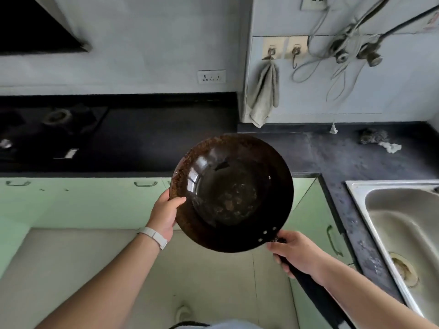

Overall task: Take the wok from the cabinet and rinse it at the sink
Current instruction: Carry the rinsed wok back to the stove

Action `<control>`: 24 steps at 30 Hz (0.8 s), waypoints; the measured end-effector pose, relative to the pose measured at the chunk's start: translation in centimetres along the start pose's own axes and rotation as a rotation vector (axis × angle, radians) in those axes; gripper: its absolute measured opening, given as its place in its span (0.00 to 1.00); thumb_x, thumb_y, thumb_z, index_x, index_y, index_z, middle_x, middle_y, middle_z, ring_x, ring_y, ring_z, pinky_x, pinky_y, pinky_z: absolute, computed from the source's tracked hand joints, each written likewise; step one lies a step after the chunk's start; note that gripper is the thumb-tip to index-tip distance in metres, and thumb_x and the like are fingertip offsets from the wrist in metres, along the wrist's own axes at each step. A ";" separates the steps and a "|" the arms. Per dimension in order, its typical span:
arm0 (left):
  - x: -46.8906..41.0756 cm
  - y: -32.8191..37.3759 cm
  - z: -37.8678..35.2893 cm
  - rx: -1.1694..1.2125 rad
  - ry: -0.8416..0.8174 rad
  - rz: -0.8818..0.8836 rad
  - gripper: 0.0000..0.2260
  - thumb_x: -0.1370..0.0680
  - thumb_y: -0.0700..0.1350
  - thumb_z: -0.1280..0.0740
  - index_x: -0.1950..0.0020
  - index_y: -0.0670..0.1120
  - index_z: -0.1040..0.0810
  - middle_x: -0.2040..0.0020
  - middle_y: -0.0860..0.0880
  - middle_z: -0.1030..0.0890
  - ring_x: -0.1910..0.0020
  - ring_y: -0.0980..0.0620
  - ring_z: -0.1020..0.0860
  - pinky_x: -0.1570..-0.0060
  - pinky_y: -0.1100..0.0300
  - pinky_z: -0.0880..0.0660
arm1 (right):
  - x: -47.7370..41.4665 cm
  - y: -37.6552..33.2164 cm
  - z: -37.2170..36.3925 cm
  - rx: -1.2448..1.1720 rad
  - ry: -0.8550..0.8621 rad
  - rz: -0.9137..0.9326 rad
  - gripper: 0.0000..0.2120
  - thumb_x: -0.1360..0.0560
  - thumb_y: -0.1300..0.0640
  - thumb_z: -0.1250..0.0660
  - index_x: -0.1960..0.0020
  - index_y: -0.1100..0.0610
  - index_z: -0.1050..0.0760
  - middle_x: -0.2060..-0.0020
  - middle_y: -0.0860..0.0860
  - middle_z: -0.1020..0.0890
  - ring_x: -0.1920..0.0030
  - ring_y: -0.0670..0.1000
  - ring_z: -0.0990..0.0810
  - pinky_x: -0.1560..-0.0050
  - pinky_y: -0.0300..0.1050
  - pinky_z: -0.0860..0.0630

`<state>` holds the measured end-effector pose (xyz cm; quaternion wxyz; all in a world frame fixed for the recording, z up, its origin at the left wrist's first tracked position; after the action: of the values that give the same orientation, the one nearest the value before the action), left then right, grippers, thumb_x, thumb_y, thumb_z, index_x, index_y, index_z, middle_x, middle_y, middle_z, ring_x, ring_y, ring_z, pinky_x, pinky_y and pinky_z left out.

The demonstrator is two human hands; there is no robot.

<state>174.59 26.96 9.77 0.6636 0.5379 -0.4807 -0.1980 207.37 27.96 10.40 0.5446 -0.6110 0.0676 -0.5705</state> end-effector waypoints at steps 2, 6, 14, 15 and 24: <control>-1.8 0.9 3.4 0.002 0.021 -0.008 0.14 0.21 0.38 0.36 0.38 0.50 0.20 0.45 0.49 0.14 0.44 0.45 0.18 0.45 0.48 0.21 | -1.5 -2.3 -3.3 0.005 -0.014 -0.001 0.06 0.20 0.60 0.32 0.50 0.62 0.20 0.72 0.56 0.23 0.71 0.56 0.29 0.75 0.42 0.30; -5.2 2.6 10.6 -0.009 0.045 -0.013 0.15 0.20 0.42 0.36 0.34 0.51 0.22 0.41 0.50 0.17 0.41 0.46 0.20 0.39 0.45 0.23 | -4.4 -6.7 -10.0 -0.015 -0.041 -0.038 0.07 0.20 0.61 0.33 0.49 0.66 0.21 0.72 0.53 0.23 0.75 0.51 0.28 0.76 0.41 0.31; -8.9 5.4 23.0 0.043 0.123 -0.029 0.15 0.19 0.43 0.39 0.34 0.51 0.23 0.41 0.50 0.17 0.41 0.46 0.20 0.39 0.43 0.23 | -9.4 -14.2 -20.2 0.030 -0.094 -0.038 0.04 0.20 0.61 0.32 0.54 0.61 0.21 0.72 0.53 0.23 0.76 0.50 0.28 0.76 0.41 0.32; -9.3 5.6 24.2 0.048 0.130 -0.030 0.15 0.19 0.43 0.40 0.34 0.51 0.22 0.41 0.50 0.17 0.41 0.46 0.20 0.39 0.43 0.23 | -9.9 -15.1 -21.0 0.042 -0.100 -0.033 0.05 0.20 0.61 0.32 0.55 0.60 0.22 0.72 0.53 0.23 0.76 0.50 0.28 0.76 0.41 0.31; -14.4 8.9 30.7 0.089 0.153 -0.058 0.15 0.19 0.40 0.40 0.35 0.51 0.22 0.42 0.49 0.17 0.42 0.47 0.19 0.45 0.47 0.21 | -15.3 -21.5 -25.6 0.088 -0.155 -0.036 0.06 0.21 0.61 0.32 0.56 0.60 0.21 0.70 0.54 0.22 0.75 0.51 0.28 0.75 0.42 0.30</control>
<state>139.59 25.16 10.47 0.6678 0.5942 -0.4210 -0.1541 170.82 32.20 10.57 0.5642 -0.6297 -0.0109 -0.5339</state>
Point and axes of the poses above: each hand's wrist, its own x-axis away from the middle knuckle, its own z-axis out of the back of the hand, y = z × x, the point moved 7 cm from there along -x, towards the middle knuckle
